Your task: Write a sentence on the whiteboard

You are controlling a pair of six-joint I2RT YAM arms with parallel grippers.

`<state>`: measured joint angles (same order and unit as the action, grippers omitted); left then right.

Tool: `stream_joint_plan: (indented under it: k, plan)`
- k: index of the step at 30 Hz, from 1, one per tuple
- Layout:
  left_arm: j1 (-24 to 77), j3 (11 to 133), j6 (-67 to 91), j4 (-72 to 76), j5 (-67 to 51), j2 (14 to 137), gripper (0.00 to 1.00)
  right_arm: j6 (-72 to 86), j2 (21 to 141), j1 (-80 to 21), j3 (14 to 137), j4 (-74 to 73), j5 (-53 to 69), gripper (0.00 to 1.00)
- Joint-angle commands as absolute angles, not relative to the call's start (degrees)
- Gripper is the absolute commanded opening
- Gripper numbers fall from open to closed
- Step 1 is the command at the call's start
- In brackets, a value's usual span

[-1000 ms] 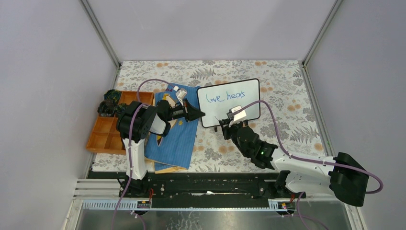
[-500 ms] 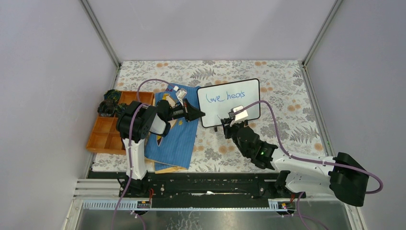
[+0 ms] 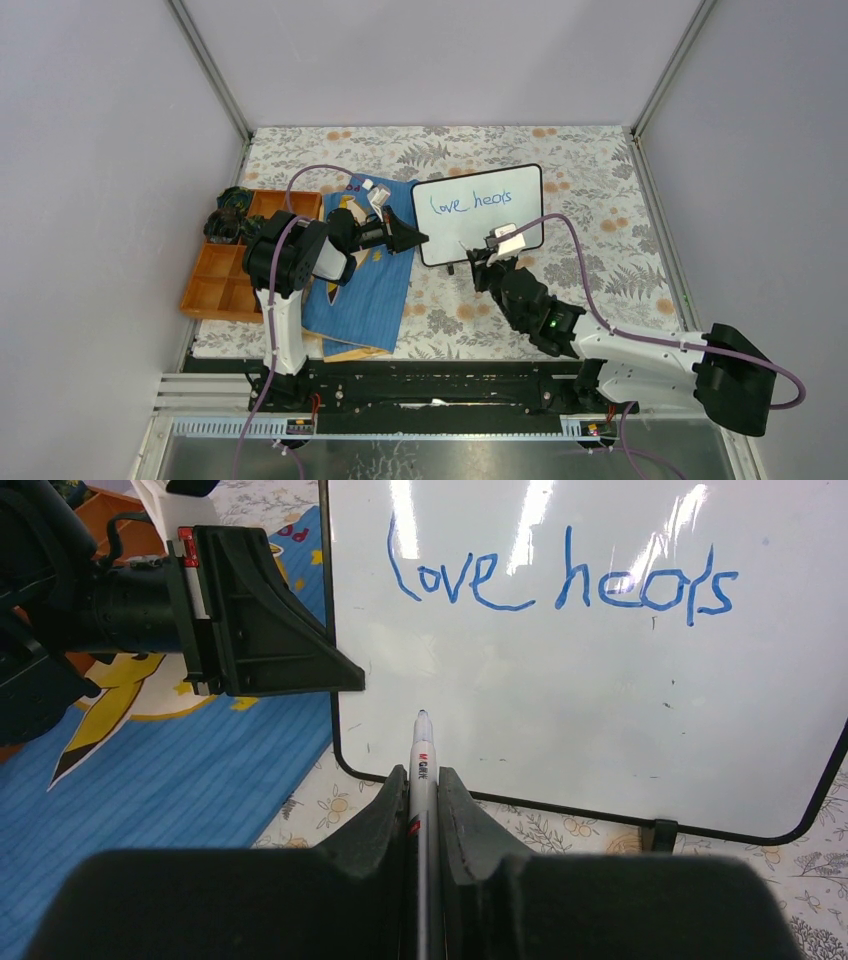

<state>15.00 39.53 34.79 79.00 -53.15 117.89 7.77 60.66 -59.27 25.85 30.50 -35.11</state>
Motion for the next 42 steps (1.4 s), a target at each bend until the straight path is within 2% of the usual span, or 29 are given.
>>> stream_joint_plan:
  k: [1, 13, 16, 18, 22, 27, 30, 35, 42]
  plan:
    - [14.8, 38.9, 29.1, 69.1, -50.0, 119.9, 0.00, 7.7, 58.7, -59.7, 26.7, 32.9, -37.3, 0.00]
    - [14.8, 39.0, 29.0, 68.9, -50.0, 119.9, 0.00, 0.3, 43.5, -59.1, 28.3, 27.0, -46.8, 0.00]
    - [14.8, 39.1, 29.1, 68.9, -50.0, 120.0, 0.00, 5.5, 41.3, -55.8, 31.2, 20.1, -47.8, 0.00]
    - [14.8, 39.0, 29.1, 68.9, -49.9, 120.0, 0.00, 10.3, 41.0, -50.1, 33.1, 15.5, -42.6, 0.00]
    - [14.9, 39.0, 29.0, 68.8, -49.8, 119.9, 0.00, 18.3, 45.0, -41.4, 35.9, 10.7, -27.3, 0.00]
    - [14.9, 38.8, 28.9, 68.7, -49.6, 119.7, 0.00, 17.7, 48.7, -41.3, 32.9, 18.1, -15.2, 0.00]
    - [14.9, 38.9, 28.9, 68.7, -49.7, 119.8, 0.00, 16.9, 51.8, -43.2, 32.3, 19.1, -17.0, 0.00]
    - [14.9, 38.9, 28.8, 68.6, -49.7, 119.8, 0.00, 10.9, 55.5, -51.6, 31.0, 23.4, -26.7, 0.00]
    - [14.9, 38.9, 28.8, 68.6, -49.7, 119.7, 0.00, 11.0, 59.8, -52.0, 30.1, 28.3, -29.8, 0.00]
